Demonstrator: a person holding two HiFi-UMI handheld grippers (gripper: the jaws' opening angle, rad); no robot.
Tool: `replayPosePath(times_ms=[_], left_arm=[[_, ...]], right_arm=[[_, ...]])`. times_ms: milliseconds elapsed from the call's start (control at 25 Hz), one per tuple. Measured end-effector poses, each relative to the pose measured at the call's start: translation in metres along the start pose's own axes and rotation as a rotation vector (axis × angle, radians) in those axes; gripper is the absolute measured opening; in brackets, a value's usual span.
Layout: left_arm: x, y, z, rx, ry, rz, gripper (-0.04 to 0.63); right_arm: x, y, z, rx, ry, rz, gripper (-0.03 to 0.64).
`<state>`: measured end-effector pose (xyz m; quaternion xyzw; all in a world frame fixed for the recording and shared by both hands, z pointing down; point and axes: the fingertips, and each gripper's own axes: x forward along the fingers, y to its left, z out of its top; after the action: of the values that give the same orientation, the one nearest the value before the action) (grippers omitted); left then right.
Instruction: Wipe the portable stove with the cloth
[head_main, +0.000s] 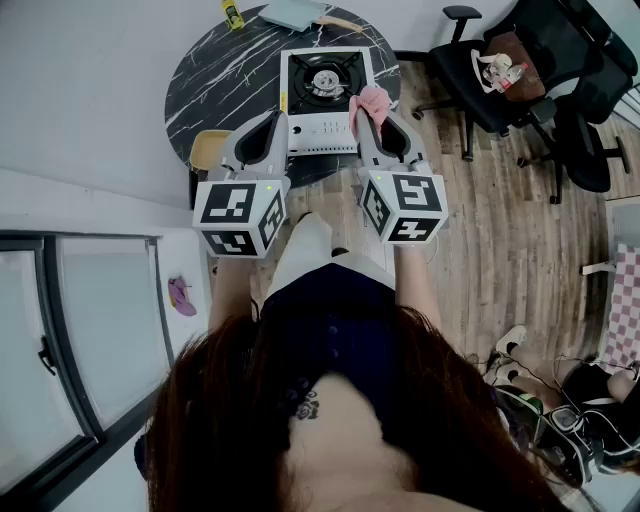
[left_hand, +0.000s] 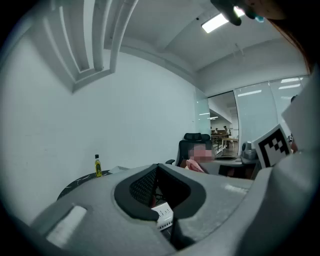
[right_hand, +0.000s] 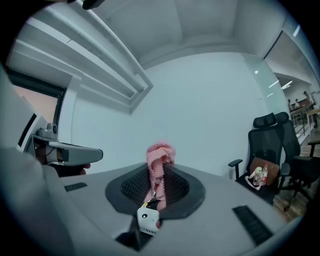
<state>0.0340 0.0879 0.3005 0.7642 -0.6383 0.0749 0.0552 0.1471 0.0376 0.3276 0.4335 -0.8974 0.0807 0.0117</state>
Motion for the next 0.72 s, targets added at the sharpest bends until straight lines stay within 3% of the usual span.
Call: replayPosePath(times_ms=[320, 720], left_arm=[[0.024, 0.024, 0.006, -0.026, 0.005, -0.001, 0.011], [0.054, 0.062, 0.01, -0.1, 0.005, -0.001, 0.011]], right_arm=[[0.027, -0.002, 0.008, 0.029, -0.016, 0.02, 0.063], [0.079, -0.002, 0.009, 0.024, 0.036, 0.028, 0.063]])
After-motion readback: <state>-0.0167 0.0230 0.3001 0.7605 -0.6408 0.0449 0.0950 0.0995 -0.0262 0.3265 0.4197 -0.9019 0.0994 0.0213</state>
